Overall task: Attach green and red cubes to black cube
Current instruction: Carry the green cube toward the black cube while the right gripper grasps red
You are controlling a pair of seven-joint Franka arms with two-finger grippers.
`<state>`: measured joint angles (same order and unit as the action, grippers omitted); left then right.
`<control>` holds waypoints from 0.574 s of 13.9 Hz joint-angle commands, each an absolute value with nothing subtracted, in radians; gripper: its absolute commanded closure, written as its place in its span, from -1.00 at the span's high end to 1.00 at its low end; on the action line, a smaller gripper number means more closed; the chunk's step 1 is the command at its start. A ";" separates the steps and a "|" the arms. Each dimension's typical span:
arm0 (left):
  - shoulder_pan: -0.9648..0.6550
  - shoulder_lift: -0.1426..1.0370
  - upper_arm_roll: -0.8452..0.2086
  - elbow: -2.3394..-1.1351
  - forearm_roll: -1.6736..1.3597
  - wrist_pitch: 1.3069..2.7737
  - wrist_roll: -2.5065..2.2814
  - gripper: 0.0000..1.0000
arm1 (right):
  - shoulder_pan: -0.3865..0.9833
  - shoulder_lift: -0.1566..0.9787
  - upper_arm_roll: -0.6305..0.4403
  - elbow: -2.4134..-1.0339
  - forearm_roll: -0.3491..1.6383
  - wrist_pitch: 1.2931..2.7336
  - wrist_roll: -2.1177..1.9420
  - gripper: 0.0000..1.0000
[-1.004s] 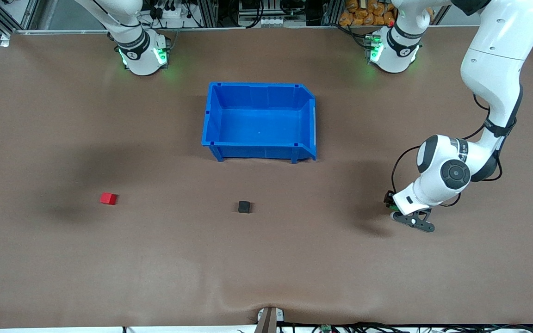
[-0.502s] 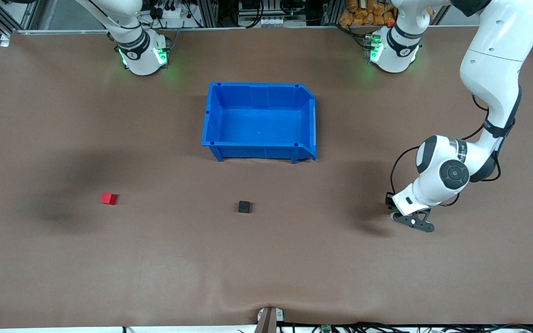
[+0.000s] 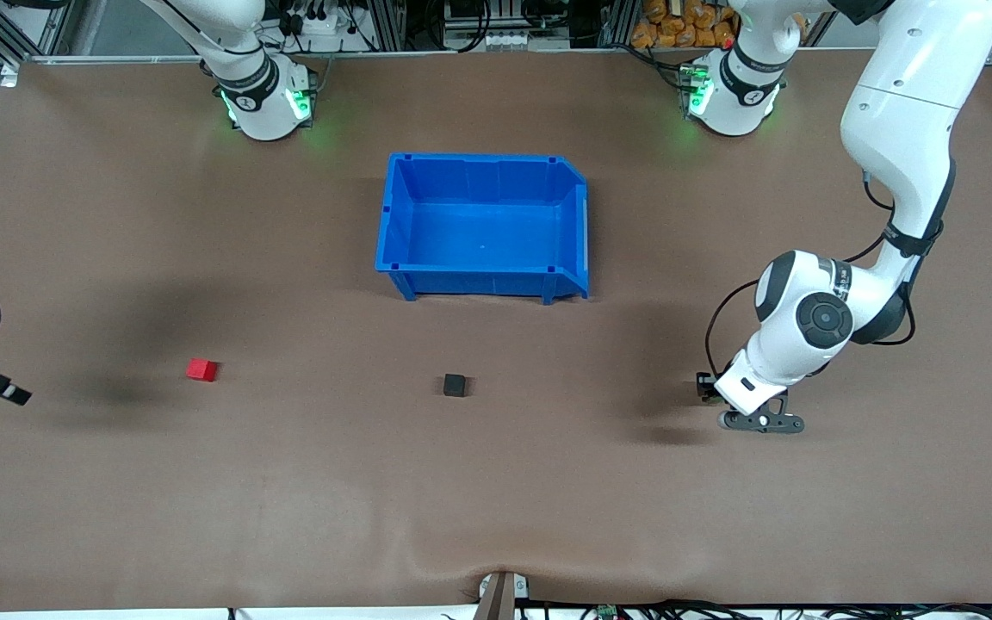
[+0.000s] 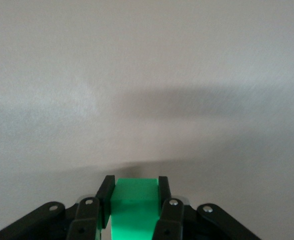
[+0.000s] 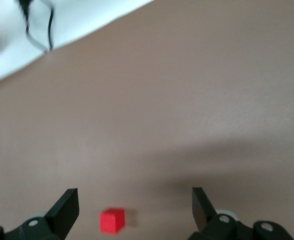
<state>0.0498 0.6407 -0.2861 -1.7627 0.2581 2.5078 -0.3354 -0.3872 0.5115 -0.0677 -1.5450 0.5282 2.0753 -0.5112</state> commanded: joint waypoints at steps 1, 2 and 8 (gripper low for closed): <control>0.041 0.624 -0.317 -1.749 0.267 2.488 -0.498 -1.00 | -0.391 0.509 -0.051 -1.539 0.554 2.022 -0.580 1.00; 0.013 0.627 -0.319 -1.741 0.268 2.488 -0.590 -1.00 | -0.373 0.509 -0.046 -1.537 0.561 2.022 -0.580 1.00; -0.124 0.655 -0.319 -1.671 0.265 2.487 -1.091 -1.00 | -0.244 0.560 -0.054 -1.558 0.426 2.028 -0.549 1.00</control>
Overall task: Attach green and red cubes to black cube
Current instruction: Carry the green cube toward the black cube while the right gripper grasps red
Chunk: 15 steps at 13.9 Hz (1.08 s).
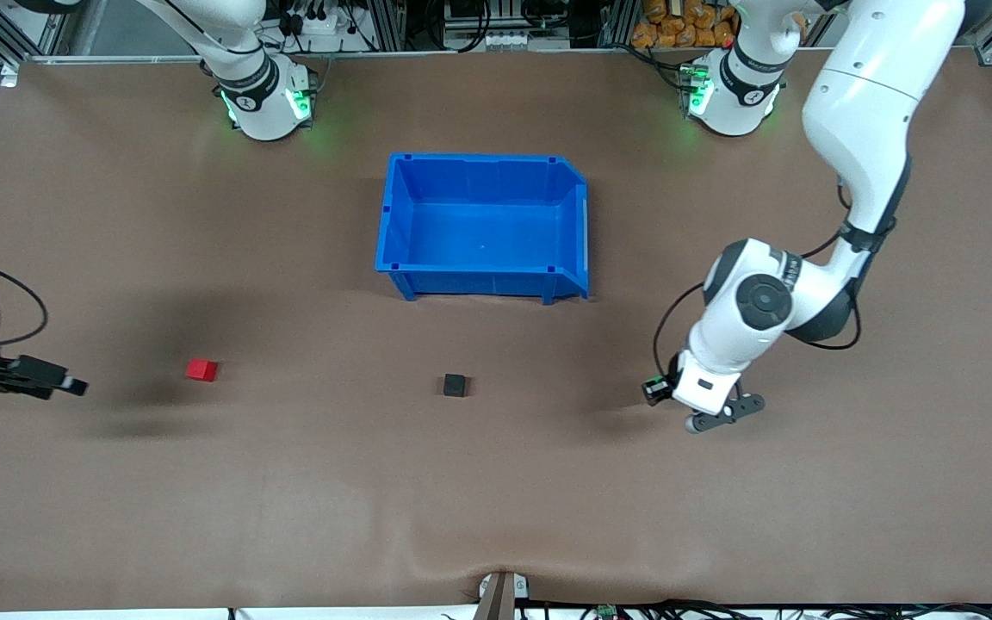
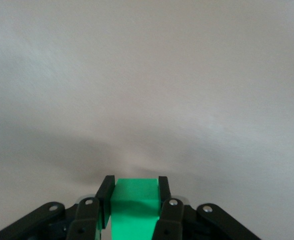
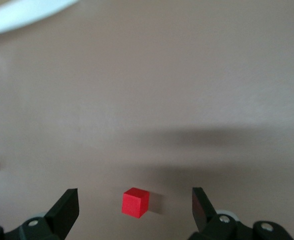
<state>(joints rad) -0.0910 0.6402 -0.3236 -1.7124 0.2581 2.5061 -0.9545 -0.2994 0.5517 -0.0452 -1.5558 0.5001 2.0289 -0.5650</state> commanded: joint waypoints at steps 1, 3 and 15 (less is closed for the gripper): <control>-0.147 0.660 -0.321 -1.655 0.265 2.487 -1.186 -1.00 | -0.198 0.560 -0.055 -1.566 0.343 2.028 -0.463 1.00; -0.201 0.699 -0.319 -1.582 0.240 2.453 -1.366 -1.00 | -0.135 0.558 -0.054 -1.580 0.148 2.026 -0.199 1.00; -0.448 0.977 -0.276 -1.206 0.186 2.391 -1.955 -1.00 | -0.035 0.548 -0.052 -1.855 0.046 2.299 0.121 1.00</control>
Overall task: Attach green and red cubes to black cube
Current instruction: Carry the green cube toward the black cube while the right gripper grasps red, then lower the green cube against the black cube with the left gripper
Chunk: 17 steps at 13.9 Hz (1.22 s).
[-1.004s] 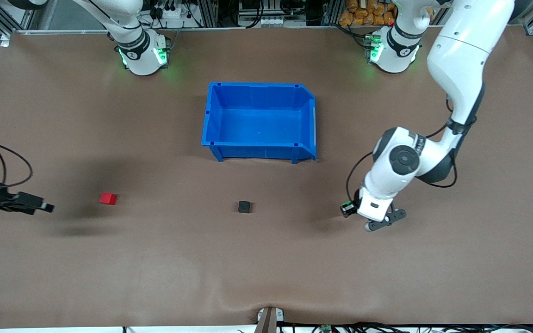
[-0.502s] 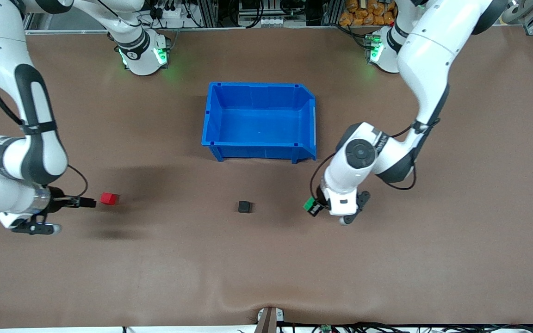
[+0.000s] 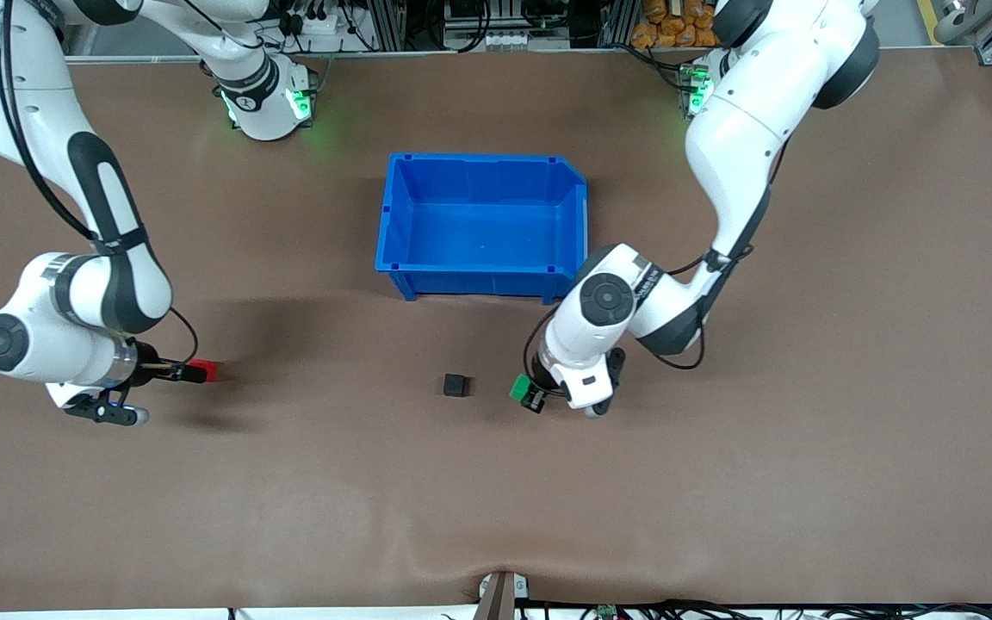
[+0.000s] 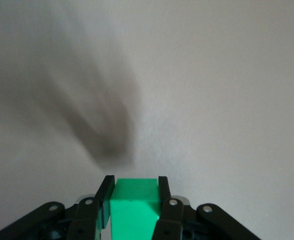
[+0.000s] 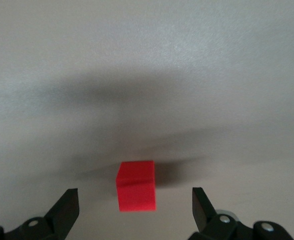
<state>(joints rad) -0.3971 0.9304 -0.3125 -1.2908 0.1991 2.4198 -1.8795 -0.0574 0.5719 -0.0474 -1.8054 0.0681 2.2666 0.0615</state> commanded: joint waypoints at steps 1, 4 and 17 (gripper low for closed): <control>-0.474 0.988 -0.261 -1.194 0.186 2.391 -1.989 -1.00 | -0.026 0.548 -0.052 -1.864 0.045 2.304 0.144 1.00; -0.540 1.035 -0.213 -1.120 0.184 2.393 -2.104 -1.00 | -0.015 0.552 -0.052 -1.922 0.044 2.400 0.153 1.00; -0.614 1.115 -0.189 -1.034 0.184 2.396 -2.240 -1.00 | -0.025 0.555 -0.054 -1.971 -0.064 2.477 0.130 -0.81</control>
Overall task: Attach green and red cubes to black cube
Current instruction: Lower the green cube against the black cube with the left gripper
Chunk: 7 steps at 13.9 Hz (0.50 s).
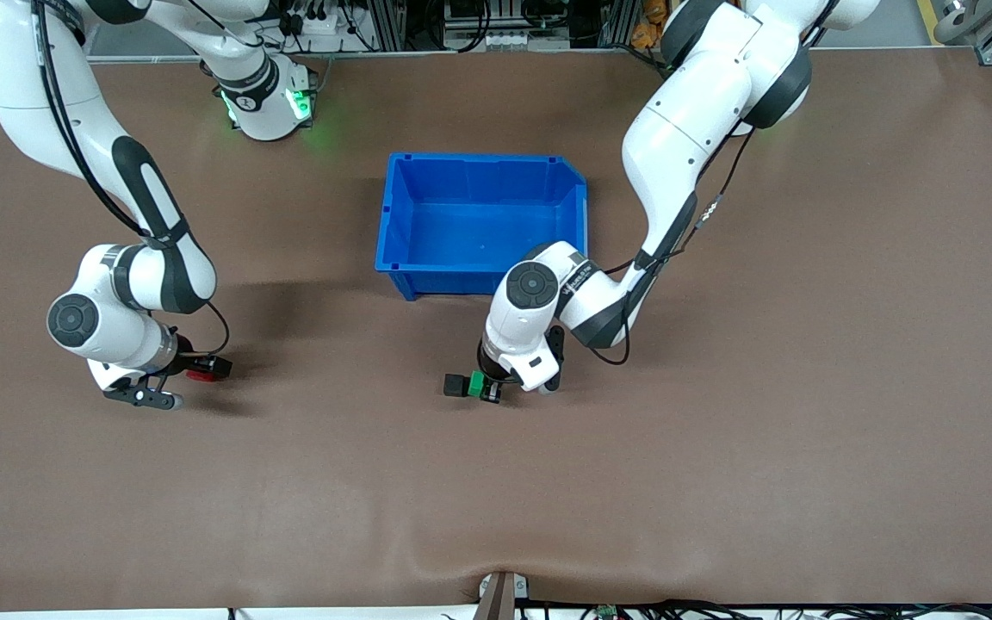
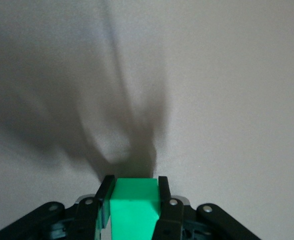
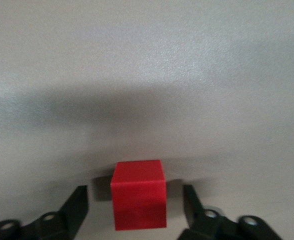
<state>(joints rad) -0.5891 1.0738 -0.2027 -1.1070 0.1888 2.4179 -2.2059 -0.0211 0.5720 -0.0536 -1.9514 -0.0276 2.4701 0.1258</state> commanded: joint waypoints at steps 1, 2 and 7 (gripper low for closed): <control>-0.618 1.115 -0.187 -1.034 0.184 2.398 -2.249 -1.00 | -0.025 0.554 -0.054 -1.970 -0.064 2.477 0.129 -1.00; -0.620 1.115 -0.186 -1.034 0.184 2.399 -2.272 -1.00 | -0.025 0.552 -0.054 -1.968 -0.066 2.477 0.129 -1.00; -0.630 1.118 -0.179 -1.034 0.184 2.428 -2.281 -1.00 | -0.037 0.546 -0.054 -1.964 -0.066 2.473 -0.006 -1.00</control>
<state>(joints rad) -0.6087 1.0769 -0.1936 -1.1015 0.1888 2.4247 -2.2601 -0.0214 0.5711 -0.0557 -1.9506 -0.0461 2.4732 0.0643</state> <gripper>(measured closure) 0.604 0.599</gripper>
